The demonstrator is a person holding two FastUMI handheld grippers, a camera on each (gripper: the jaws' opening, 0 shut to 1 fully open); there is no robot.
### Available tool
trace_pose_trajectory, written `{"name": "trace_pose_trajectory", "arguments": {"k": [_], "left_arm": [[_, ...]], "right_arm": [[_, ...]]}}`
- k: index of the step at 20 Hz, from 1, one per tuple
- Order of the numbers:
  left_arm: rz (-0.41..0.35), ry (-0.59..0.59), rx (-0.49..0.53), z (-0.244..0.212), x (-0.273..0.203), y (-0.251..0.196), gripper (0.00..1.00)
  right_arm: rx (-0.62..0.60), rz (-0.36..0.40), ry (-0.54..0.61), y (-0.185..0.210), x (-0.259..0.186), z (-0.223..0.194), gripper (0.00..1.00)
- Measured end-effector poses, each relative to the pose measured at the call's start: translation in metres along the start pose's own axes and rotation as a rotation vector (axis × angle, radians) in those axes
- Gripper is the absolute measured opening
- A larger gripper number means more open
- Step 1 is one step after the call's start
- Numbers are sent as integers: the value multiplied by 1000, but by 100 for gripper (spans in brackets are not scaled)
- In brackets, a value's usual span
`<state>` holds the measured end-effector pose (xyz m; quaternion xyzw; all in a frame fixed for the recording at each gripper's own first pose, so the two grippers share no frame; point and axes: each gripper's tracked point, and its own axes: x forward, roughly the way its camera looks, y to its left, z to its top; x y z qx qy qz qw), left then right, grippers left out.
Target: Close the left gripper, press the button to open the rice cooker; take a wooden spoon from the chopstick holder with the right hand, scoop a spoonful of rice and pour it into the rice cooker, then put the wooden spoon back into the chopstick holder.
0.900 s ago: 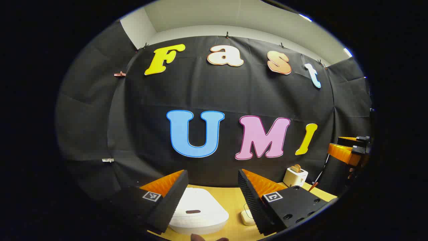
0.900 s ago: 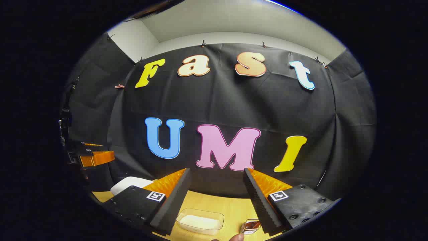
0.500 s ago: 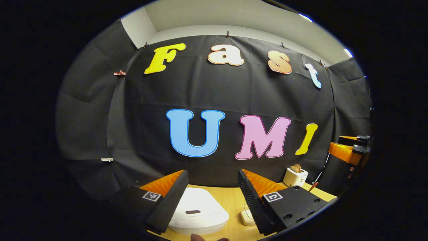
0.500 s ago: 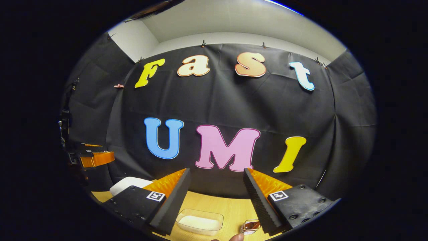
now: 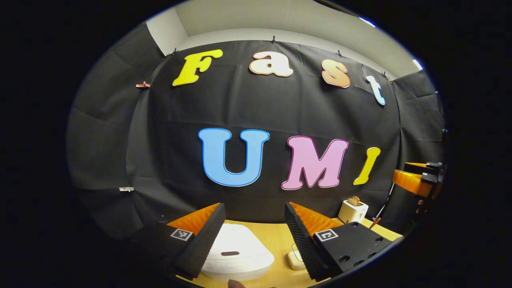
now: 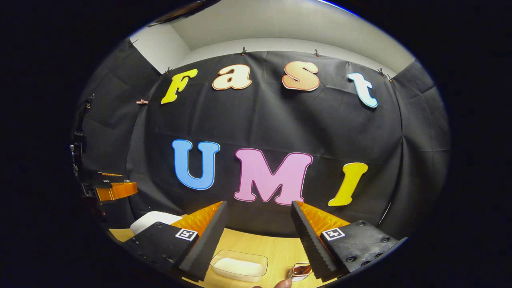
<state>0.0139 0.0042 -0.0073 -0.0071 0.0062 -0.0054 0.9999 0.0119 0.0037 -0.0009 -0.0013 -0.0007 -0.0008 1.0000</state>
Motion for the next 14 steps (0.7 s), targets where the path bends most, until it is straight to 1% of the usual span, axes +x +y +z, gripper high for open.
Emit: {"name": "trace_pose_trajectory", "arguments": {"k": [2,3,4,7,9,10,12,14], "left_arm": [[-11,10,0,-1,3,0,95],[-17,11,0,-1,5,-2,93],[-25,12,0,-2,7,-3,88],[-64,34,-10,-8,15,-8,48],[-28,63,-11,-20,23,3,19],[-23,81,-16,-26,23,6,5],[-35,134,-30,-44,33,7,5],[-16,225,-43,-72,44,18,5]], "right_arm": [[-1,-1,1,0,1,-1,97],[-3,-1,2,0,2,-2,97],[-5,-2,4,-1,2,-2,97],[-4,-5,9,-2,4,-5,97],[-6,-9,11,-4,4,-6,97],[-8,-13,10,-6,4,-6,97],[-12,-21,14,-11,3,-7,97],[-10,-31,22,-17,2,-10,97]]}}
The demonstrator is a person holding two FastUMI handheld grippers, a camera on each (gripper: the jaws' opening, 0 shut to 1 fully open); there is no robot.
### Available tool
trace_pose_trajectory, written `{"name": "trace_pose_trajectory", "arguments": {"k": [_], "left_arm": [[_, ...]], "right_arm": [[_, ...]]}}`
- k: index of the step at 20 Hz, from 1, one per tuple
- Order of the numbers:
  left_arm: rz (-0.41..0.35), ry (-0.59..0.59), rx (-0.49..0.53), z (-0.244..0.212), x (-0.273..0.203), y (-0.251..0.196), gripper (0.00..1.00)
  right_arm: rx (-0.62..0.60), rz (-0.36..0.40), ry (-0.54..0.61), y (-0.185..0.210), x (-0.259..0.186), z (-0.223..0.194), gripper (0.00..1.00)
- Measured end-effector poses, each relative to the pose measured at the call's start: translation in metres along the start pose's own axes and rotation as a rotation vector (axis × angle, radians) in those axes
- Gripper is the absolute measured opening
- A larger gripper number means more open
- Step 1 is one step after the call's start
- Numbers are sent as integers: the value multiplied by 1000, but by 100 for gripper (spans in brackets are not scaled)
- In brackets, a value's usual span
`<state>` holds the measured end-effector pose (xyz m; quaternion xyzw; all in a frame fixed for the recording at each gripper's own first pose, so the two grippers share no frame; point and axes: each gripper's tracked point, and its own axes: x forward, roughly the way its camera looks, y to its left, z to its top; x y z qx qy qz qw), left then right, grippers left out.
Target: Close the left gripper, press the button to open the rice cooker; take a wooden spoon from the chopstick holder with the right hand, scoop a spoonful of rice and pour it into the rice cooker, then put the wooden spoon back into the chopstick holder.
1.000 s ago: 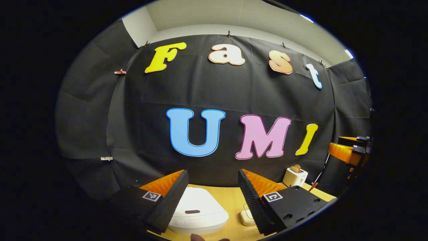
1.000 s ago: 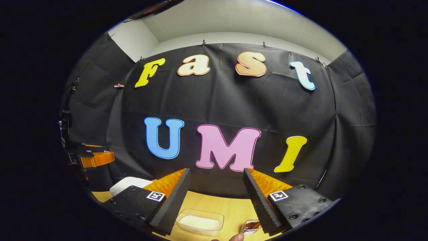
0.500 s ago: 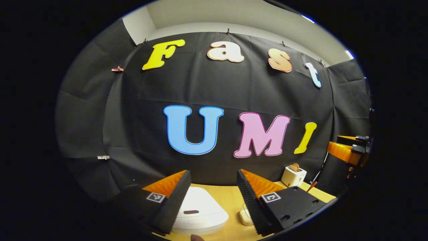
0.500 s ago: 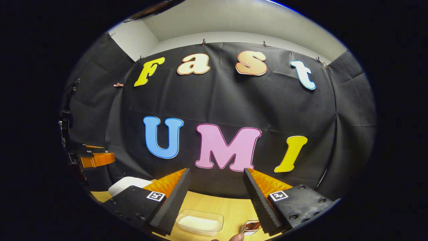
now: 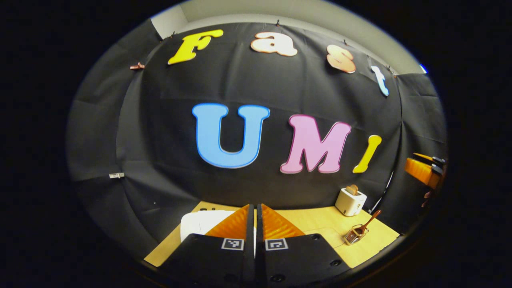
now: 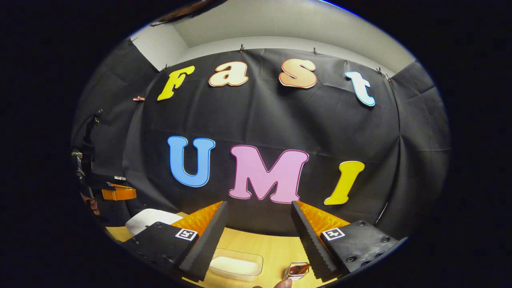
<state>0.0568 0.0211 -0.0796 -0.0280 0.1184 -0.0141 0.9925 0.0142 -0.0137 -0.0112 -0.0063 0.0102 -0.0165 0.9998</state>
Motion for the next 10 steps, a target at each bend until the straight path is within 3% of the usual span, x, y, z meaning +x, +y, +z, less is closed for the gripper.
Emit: {"name": "trace_pose_trajectory", "arguments": {"k": [5,9,10], "left_arm": [[29,247,-74,-72,38,28,5],[69,324,-87,-105,58,47,5],[76,341,-80,-115,62,50,5]], "right_arm": [[5,-33,25,-18,-5,-11,97],[6,-74,40,-39,-10,-17,97],[8,-84,45,-44,-12,-18,90]]}}
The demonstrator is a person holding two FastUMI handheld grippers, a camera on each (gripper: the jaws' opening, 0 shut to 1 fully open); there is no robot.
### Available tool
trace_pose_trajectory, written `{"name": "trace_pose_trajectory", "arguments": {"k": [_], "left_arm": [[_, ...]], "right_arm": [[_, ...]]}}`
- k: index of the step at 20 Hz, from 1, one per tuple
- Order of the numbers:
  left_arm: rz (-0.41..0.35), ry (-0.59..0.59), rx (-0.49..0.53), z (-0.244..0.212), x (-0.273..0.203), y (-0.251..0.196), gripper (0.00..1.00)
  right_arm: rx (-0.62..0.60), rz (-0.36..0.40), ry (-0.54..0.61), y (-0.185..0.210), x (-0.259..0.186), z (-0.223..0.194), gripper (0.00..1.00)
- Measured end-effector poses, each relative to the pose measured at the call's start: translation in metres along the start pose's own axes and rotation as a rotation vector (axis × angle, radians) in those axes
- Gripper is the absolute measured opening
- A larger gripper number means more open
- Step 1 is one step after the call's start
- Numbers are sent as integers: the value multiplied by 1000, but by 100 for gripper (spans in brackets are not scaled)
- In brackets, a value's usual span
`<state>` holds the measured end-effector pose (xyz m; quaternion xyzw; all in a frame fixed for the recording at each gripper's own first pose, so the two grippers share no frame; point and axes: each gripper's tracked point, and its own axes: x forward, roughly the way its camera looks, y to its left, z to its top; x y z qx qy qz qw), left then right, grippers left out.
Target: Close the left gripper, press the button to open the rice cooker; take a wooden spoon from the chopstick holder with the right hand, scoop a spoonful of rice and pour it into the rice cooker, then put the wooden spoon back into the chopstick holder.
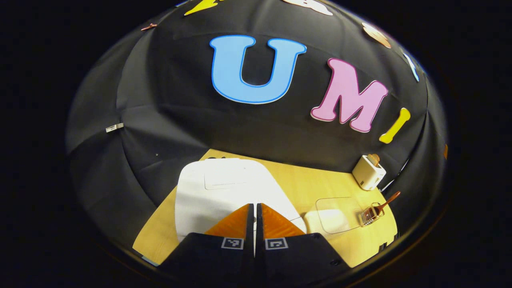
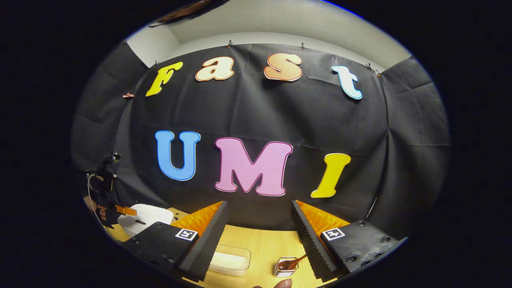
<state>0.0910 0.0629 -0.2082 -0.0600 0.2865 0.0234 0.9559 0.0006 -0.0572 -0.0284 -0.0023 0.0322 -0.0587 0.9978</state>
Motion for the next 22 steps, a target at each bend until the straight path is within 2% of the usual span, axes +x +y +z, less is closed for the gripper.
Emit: {"name": "trace_pose_trajectory", "arguments": {"k": [1,4,5,6,7,12,15,16,18,19,22], "left_arm": [[4,16,2,-5,6,1,5],[7,48,-2,-18,19,6,5],[9,57,2,-21,22,7,5],[14,69,11,-24,25,8,2],[17,75,21,-26,27,8,5],[13,92,60,-31,36,7,5],[10,145,45,-37,37,7,6],[10,157,21,-40,36,9,10],[1,151,-10,-35,36,7,3],[-2,147,-5,-33,33,6,6],[4,55,52,-3,22,4,6]], "right_arm": [[1,-8,4,-5,-1,-2,97],[2,-32,14,-16,-5,-5,97],[3,-37,18,-17,-5,-6,90],[4,-41,21,-19,-6,-7,97],[4,-44,23,-21,-6,-8,97],[5,-43,34,-21,-4,-10,97],[2,-33,27,-16,-1,-7,97],[3,-27,29,-13,1,-7,97],[-1,-17,20,-8,2,-4,97],[-6,-14,16,-7,2,-2,97],[-15,-14,8,-7,3,1,97]]}}
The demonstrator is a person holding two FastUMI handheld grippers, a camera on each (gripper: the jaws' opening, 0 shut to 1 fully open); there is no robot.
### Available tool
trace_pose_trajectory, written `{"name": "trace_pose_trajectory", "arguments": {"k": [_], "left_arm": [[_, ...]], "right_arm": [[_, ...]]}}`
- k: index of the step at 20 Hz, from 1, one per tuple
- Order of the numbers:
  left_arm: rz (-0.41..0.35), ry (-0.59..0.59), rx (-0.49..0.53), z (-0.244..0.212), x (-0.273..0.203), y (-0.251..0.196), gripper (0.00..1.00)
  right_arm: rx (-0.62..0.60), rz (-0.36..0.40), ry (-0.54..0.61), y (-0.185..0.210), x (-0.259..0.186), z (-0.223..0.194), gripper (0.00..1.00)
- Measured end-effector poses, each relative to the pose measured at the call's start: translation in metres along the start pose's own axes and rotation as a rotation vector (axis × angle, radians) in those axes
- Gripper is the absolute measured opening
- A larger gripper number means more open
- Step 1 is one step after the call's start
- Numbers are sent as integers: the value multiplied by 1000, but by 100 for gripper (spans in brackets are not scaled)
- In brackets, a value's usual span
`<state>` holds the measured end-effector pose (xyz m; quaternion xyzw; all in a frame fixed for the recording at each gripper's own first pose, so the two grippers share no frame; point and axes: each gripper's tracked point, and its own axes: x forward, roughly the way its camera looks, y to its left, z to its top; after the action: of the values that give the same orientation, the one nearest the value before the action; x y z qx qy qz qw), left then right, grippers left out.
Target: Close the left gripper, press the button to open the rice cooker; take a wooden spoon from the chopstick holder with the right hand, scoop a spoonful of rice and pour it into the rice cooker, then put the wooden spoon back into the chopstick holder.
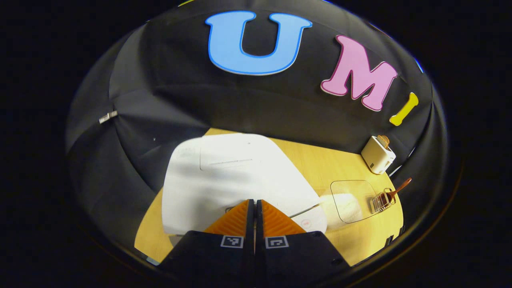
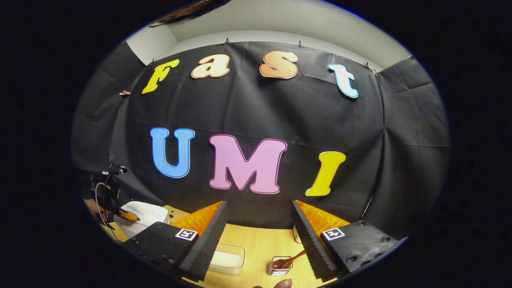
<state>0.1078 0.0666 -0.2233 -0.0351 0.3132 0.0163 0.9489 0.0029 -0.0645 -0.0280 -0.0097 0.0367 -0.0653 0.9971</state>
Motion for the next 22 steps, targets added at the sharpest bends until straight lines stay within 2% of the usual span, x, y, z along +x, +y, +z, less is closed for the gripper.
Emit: {"name": "trace_pose_trajectory", "arguments": {"k": [7,13,15,16,17,18,22], "left_arm": [[5,-148,18,77,-15,5,6],[26,-232,21,112,-18,12,6],[37,-276,25,123,-24,14,2],[39,-298,27,128,-27,14,6],[43,-323,29,134,-32,15,2],[47,-352,32,140,-37,16,5],[74,-446,32,154,-57,20,5]], "right_arm": [[15,-13,2,-5,-7,0,97],[11,-40,-1,-17,-18,2,97],[8,-51,-2,-21,-21,3,97],[8,-54,-1,-23,-22,2,97],[9,-58,1,-24,-23,2,97],[11,-59,3,-25,-24,1,97],[19,-53,10,-26,-24,-2,97]]}}
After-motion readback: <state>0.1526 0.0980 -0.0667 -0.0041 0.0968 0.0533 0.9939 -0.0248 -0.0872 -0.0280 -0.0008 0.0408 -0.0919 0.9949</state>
